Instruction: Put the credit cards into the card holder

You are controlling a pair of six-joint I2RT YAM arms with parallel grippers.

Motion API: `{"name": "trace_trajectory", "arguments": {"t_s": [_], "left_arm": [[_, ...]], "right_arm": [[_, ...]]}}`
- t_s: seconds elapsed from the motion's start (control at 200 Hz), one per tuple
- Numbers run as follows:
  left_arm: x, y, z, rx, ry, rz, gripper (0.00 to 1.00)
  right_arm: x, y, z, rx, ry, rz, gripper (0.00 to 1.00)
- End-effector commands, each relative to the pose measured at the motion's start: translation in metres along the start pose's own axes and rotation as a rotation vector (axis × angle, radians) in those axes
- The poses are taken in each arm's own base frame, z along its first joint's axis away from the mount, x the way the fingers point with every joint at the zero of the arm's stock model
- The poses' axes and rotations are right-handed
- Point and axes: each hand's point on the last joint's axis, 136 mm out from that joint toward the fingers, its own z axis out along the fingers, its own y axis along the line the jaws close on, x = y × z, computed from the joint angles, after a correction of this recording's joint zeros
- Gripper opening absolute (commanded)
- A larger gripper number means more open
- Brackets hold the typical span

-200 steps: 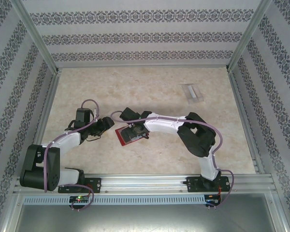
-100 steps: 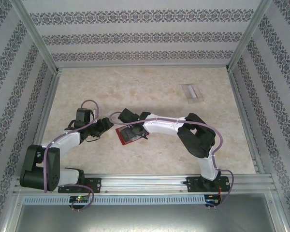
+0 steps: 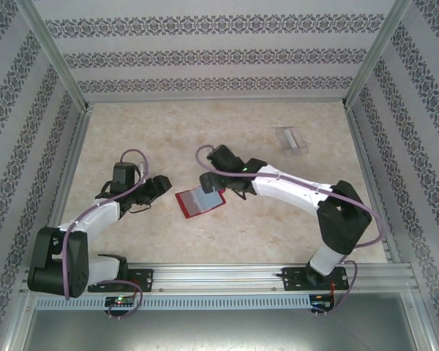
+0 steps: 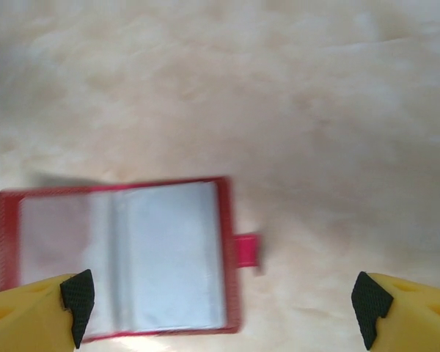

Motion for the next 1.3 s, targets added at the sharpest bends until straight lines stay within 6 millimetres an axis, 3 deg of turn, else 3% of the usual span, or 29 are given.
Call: {"name": "trace_trajectory", "arguments": {"t_s": [0.0,0.045,0.16,0.235,0.375,0.45,0.794,0.979,1.124,1.294], "left_arm": [[-0.004,-0.018,-0.013,-0.003,-0.022,0.072,0.63],[-0.005,-0.019,-0.017,-0.016,-0.037,0.093,0.63],[-0.004,-0.030,-0.024,-0.011,-0.035,0.134,0.81],[-0.003,-0.035,-0.026,-0.028,-0.036,0.172,1.00],[-0.003,-0.036,-0.028,-0.094,-0.034,0.216,1.00],[-0.005,-0.035,-0.029,-0.156,-0.034,0.250,1.00],[-0.011,-0.034,-0.029,-0.223,-0.063,0.294,1.00],[-0.012,-0.032,-0.033,-0.238,-0.077,0.307,1.00],[-0.016,-0.038,-0.036,-0.235,-0.081,0.315,1.00],[-0.021,-0.044,-0.035,-0.227,-0.090,0.327,1.00]], "right_arm": [[-0.027,-0.053,-0.019,0.083,-0.097,0.084,0.93],[-0.032,-0.076,-0.024,0.118,-0.115,0.106,0.93],[-0.037,-0.132,-0.031,0.201,-0.134,0.225,0.93],[-0.040,-0.159,-0.032,0.214,-0.149,0.291,0.93],[-0.043,-0.226,-0.041,0.381,-0.158,0.335,0.93],[-0.044,-0.251,-0.041,0.440,-0.157,0.342,0.92],[-0.058,-0.303,0.005,0.549,0.026,0.195,0.89],[-0.064,-0.329,0.017,0.608,0.074,0.198,0.88],[-0.061,-0.337,0.027,0.604,0.112,0.212,0.88],[-0.055,-0.333,0.036,0.561,0.132,0.230,0.87]]}}
